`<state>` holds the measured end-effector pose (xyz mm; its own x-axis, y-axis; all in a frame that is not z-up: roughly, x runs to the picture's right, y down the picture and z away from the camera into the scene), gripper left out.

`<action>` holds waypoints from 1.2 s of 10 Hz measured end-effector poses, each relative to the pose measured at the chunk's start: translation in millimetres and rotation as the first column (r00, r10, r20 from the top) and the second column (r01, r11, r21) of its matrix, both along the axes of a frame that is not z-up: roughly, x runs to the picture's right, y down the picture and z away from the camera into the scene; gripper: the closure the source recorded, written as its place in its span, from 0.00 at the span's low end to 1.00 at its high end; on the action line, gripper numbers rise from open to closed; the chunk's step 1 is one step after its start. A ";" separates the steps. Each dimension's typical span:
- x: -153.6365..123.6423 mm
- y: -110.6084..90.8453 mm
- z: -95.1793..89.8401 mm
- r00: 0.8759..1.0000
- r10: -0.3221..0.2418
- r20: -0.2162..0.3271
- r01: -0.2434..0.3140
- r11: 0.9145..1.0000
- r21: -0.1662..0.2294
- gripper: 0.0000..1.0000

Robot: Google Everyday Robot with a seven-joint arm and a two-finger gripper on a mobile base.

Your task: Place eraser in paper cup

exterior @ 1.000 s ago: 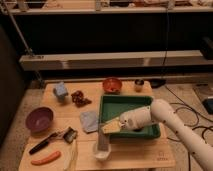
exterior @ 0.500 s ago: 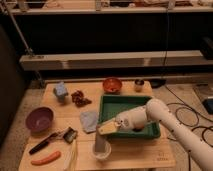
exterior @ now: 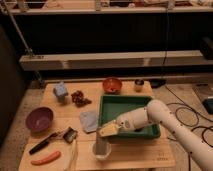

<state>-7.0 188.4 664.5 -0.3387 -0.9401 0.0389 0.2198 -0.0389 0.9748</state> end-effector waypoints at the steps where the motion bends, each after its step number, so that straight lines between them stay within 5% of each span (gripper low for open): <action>1: 0.2 1.1 0.7 1.000 0.000 0.004 0.000 1.000 0.004 0.97; 8: 8.5 0.0 3.5 0.999 0.032 -0.001 -0.032 0.999 0.019 0.28; 12: 7.2 -1.4 3.4 0.999 0.038 0.000 -0.038 0.999 0.022 0.20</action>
